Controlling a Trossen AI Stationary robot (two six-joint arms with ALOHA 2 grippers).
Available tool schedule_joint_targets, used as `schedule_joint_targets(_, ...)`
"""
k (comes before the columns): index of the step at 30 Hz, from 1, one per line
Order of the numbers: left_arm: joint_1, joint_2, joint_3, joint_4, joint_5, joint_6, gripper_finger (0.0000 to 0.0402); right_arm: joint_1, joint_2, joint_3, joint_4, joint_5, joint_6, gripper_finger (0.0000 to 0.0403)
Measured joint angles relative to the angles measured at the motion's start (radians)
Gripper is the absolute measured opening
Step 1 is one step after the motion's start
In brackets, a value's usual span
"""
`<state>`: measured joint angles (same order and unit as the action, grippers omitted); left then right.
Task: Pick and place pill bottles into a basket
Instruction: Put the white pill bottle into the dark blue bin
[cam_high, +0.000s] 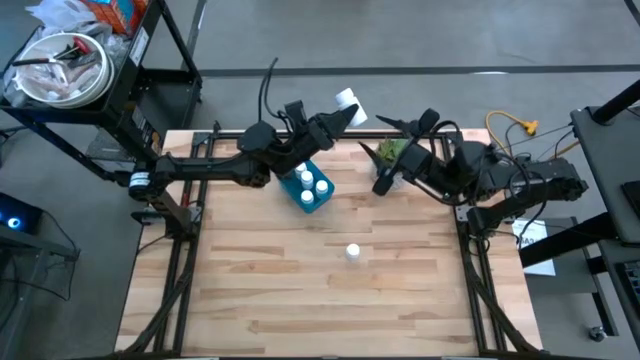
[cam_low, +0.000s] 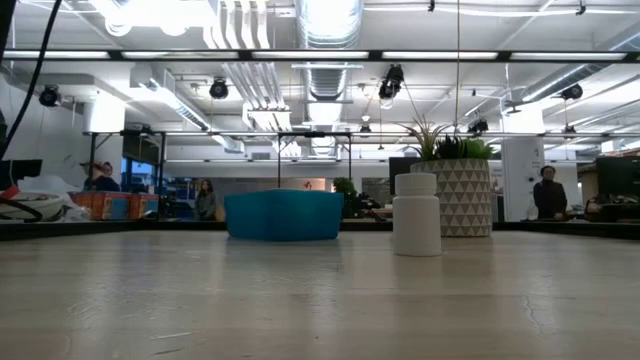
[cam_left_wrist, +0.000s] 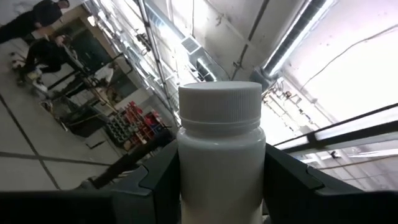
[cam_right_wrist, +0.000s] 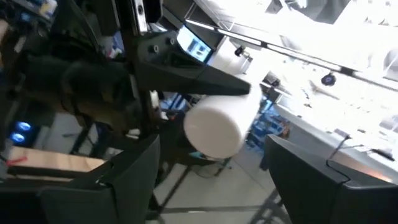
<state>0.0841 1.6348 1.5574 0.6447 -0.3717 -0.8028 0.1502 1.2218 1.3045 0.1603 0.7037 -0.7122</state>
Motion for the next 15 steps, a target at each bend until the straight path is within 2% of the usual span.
schedule_joint_targets(7, 0.0, 0.004, -0.019, -0.004, -0.002, -0.148, 0.0166, -0.003, 0.024, 0.0, 0.004, -0.001, -0.149, 0.0276)
schedule_joint_targets(15, 0.0, 0.005, -0.027, -0.005, -0.003, -0.179, 0.0166, -0.015, 0.031, -0.001, 0.012, 0.003, -0.252, 0.027)
